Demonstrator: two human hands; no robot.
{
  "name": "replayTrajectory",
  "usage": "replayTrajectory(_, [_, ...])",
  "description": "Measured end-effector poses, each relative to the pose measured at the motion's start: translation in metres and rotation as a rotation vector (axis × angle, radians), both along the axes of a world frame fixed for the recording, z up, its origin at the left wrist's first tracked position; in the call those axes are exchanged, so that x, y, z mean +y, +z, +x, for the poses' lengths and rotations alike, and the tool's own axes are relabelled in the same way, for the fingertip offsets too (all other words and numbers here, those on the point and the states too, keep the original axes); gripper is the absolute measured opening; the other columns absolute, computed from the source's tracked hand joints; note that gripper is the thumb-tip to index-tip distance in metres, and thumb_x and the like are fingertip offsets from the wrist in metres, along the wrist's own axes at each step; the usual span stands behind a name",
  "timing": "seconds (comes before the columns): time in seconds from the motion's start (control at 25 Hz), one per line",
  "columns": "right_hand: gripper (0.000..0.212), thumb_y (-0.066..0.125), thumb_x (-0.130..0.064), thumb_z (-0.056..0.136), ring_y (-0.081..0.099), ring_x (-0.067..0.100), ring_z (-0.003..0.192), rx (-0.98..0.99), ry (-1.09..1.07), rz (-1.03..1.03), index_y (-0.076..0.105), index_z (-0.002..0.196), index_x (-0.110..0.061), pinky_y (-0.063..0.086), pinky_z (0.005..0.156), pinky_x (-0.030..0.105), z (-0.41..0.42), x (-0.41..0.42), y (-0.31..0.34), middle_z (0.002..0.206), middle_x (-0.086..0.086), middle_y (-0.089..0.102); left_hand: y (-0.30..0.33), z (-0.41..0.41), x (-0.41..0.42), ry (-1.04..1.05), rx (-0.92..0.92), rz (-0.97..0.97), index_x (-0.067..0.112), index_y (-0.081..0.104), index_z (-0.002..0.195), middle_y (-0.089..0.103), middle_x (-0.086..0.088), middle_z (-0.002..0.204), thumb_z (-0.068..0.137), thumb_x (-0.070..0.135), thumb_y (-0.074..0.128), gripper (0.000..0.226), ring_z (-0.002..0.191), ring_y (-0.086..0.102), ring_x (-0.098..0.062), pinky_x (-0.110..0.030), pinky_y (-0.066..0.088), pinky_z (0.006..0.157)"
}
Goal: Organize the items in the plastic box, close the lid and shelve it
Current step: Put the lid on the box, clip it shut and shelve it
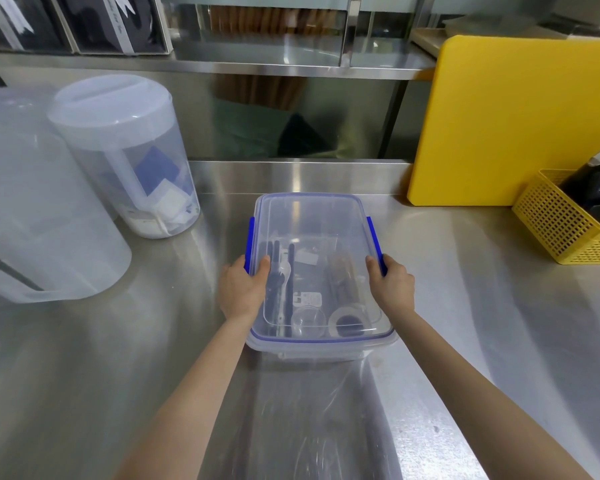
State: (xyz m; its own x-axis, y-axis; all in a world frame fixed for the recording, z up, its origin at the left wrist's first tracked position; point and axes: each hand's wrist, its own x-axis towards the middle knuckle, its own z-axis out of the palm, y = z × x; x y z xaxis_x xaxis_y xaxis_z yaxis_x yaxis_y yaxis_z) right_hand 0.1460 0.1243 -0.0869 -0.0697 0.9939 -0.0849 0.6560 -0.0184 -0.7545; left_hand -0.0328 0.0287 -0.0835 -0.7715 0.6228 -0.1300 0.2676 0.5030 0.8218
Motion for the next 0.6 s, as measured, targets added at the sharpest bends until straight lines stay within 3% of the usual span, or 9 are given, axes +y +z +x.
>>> replayTrajectory(0.16, [0.037,0.041,-0.031,0.097,0.054,0.026,0.08,-0.011,-0.008,0.011,0.058,0.11,0.0,0.047,0.075,0.035,-0.001,0.001,-0.001,0.108,0.02,0.066,0.003,0.001,0.0,-0.019,0.054,0.003,0.009,0.064,0.108,0.07,-0.01,0.101,0.092,0.036,0.048,0.035,0.076,0.055,-0.016,-0.022,0.042,0.062])
replayTrajectory(0.28, [0.037,0.041,-0.031,0.097,0.053,0.025,0.078,-0.022,-0.009,0.016,0.058,0.108,0.0,0.044,0.071,0.031,0.0,0.001,0.0,0.106,0.02,0.066,0.002,0.001,-0.001,-0.022,0.094,0.01,0.011,0.065,0.107,0.071,-0.01,0.1,0.092,0.036,0.048,0.034,0.075,0.055,-0.017,-0.025,0.042,0.067])
replayTrajectory(0.44, [0.037,0.04,-0.031,0.097,0.053,0.023,0.08,0.019,0.001,-0.017,0.056,0.113,-0.002,0.042,0.072,0.029,-0.001,-0.002,0.005,0.111,0.019,0.066,0.001,0.0,-0.001,-0.044,0.018,0.065,0.011,0.061,0.114,0.069,-0.01,0.108,0.092,0.036,0.048,0.035,0.081,0.056,-0.016,-0.026,0.047,0.071])
replayTrajectory(0.52, [0.039,0.04,-0.032,0.097,0.057,0.026,0.093,0.064,0.038,-0.074,0.051,0.124,-0.006,0.046,0.081,0.033,0.004,-0.007,0.01,0.122,0.015,0.062,0.001,0.0,-0.006,-0.096,-0.12,0.098,0.012,0.056,0.122,0.065,-0.009,0.117,0.092,0.033,0.05,0.037,0.088,0.056,-0.015,-0.023,0.048,0.073])
replayTrajectory(0.6, [0.047,0.041,-0.032,0.097,0.053,0.029,0.116,0.098,0.086,-0.144,0.038,0.139,-0.011,0.045,0.096,0.035,0.012,-0.018,0.015,0.134,0.01,0.053,-0.002,-0.002,-0.015,-0.18,-0.237,0.092,0.016,0.046,0.134,0.06,-0.005,0.127,0.09,0.033,0.054,0.048,0.1,0.057,-0.017,-0.028,0.049,0.087])
